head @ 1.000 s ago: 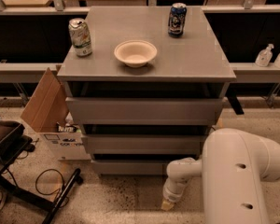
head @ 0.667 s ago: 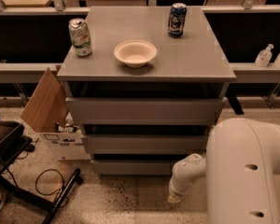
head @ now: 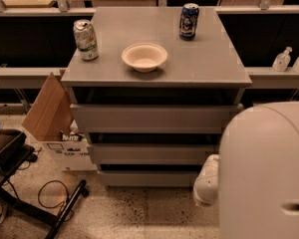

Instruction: Close bottom drawer

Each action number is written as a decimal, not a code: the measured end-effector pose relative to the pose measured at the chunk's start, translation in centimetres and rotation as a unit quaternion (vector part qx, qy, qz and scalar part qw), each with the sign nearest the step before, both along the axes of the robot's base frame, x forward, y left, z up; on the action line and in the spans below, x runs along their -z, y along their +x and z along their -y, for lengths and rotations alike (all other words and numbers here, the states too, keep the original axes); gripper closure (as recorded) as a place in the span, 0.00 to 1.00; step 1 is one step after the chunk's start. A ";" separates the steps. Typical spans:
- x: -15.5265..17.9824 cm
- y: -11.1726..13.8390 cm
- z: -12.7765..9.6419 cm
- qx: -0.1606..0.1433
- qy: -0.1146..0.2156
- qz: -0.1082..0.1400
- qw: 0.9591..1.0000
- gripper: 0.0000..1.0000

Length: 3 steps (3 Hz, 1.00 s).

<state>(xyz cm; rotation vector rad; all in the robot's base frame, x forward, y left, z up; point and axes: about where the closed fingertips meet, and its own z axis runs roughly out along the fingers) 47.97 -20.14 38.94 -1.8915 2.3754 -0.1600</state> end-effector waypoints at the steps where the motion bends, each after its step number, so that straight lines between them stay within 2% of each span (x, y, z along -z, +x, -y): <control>1: -2.4 -2.1 1.2 0.022 -0.011 0.005 1.000 1.00; 2: -2.4 -2.0 1.1 0.021 -0.009 0.006 1.000 1.00; 3: -2.2 -0.9 3.0 0.077 -0.046 -0.005 0.996 1.00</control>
Offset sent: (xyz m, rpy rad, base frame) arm -0.0213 -0.0128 0.0241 -0.0225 -0.0095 -0.0444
